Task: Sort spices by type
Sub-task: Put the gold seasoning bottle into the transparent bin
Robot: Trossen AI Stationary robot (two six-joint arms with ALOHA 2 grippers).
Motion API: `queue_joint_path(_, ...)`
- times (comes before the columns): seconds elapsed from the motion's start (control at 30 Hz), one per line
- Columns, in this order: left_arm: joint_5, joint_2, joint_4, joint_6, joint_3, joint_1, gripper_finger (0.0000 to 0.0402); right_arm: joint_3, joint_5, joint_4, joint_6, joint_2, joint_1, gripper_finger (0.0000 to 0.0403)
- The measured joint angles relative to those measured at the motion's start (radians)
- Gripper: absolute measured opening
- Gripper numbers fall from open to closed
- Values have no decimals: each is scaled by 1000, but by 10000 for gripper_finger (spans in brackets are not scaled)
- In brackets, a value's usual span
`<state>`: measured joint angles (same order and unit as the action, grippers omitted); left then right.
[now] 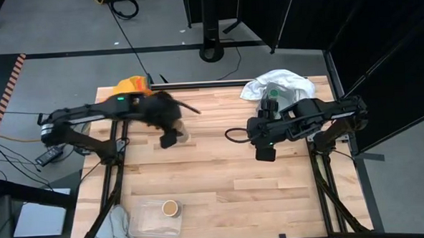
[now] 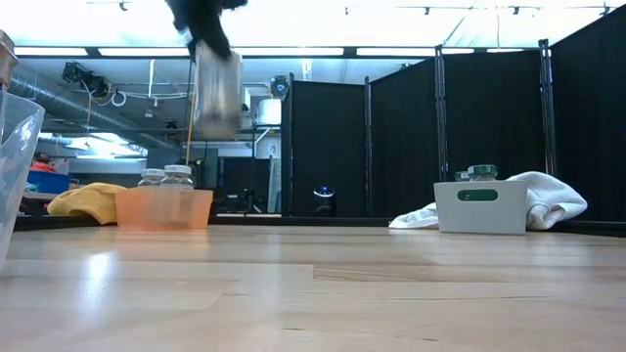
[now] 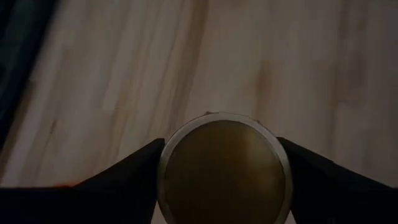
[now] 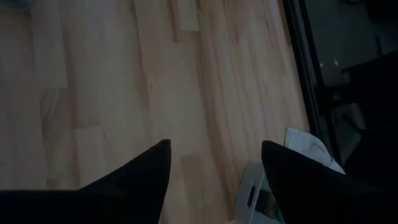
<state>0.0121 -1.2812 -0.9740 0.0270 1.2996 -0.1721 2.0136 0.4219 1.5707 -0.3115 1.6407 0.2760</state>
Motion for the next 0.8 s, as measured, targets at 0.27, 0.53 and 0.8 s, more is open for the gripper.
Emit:
queue_joint_path(0.27,-162,254,-64,330,44,234,277,0,10,-6,-4,-38,23,253)
queue_joint_path(0.53,-291,304,-160,614,42,581,277,0,24,-13,-10,-48,15,252)
queue_joint_path(0.8,-345,174,-181,793,35,878,277,0,23,-31,-38,-44,15,248)
